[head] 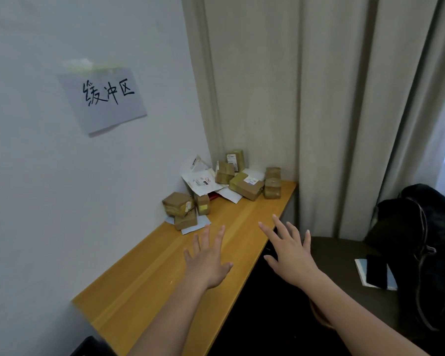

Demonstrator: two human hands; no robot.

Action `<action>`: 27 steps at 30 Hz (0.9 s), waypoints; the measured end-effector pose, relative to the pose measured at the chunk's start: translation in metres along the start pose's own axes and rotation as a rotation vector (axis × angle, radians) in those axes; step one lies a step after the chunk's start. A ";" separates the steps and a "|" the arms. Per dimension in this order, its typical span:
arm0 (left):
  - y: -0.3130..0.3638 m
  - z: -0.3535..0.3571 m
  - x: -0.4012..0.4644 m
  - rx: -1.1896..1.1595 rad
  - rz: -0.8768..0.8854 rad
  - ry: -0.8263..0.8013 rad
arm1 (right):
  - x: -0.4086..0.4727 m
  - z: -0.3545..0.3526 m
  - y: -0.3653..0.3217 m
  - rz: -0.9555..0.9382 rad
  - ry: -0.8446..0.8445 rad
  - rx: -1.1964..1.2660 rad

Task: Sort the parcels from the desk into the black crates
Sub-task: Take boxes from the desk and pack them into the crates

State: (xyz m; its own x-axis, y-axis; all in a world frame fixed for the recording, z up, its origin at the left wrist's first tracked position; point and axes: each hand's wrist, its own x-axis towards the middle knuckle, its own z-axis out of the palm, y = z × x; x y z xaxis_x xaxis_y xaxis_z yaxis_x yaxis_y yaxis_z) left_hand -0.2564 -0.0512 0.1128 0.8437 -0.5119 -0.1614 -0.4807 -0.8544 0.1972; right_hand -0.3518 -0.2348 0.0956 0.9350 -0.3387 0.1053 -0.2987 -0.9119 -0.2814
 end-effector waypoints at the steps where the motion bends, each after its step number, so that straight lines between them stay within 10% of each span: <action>1: -0.003 -0.002 0.015 0.002 -0.010 0.002 | 0.014 0.004 0.002 -0.006 -0.004 0.003; 27: -0.142 -0.047 0.368 -0.103 -0.342 0.075 | 0.430 0.082 -0.003 -0.161 -0.204 -0.031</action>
State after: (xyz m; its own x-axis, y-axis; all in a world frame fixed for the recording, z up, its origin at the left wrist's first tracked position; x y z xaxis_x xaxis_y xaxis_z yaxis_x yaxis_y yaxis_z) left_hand 0.1331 -0.1139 0.0707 0.9686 -0.1865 -0.1646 -0.1439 -0.9599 0.2408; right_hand 0.0669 -0.3587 0.0639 0.9892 -0.1376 -0.0495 -0.1456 -0.9581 -0.2468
